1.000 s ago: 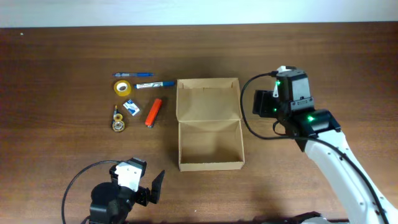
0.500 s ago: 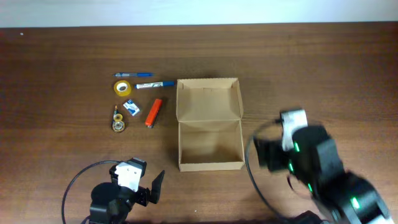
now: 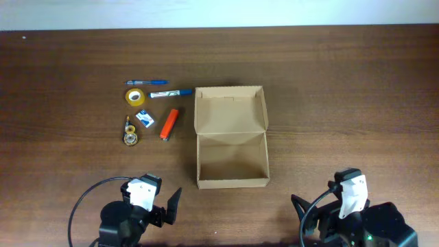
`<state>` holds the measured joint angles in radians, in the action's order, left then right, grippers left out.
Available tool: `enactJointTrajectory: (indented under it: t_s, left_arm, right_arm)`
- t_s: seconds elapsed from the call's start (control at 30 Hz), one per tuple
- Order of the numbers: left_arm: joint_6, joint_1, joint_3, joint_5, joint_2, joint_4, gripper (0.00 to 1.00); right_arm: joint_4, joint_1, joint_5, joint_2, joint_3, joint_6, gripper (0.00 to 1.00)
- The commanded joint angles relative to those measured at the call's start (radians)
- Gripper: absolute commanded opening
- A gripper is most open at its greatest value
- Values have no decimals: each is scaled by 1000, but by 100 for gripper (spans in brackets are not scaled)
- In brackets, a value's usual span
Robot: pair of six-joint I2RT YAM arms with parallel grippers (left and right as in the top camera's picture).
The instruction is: Pack container
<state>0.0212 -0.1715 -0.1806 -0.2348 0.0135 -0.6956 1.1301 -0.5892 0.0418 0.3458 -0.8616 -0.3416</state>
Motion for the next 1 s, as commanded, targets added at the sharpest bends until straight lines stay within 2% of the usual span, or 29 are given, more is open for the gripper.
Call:
enactJointTrajectory:
  t_s: [0.0,0.4,0.7,0.97]
  left_arm:
    - [-6,4,8,-12,-8,-3,99]
    - [-6,4,8,-12,-8,-3,99]
    - [-6,4,8,-12,-8,-3,99]
    - [-6,4,8,-12,-8,-3,99]
  right_arm:
    - [-2,-9,-8,-6,11,-11,99]
    - [38,-9,-13,-5,19,-10,99]
    - [74,-9,-156,5,33,24,99]
    - [111,-9,-170,23,33,53,99]
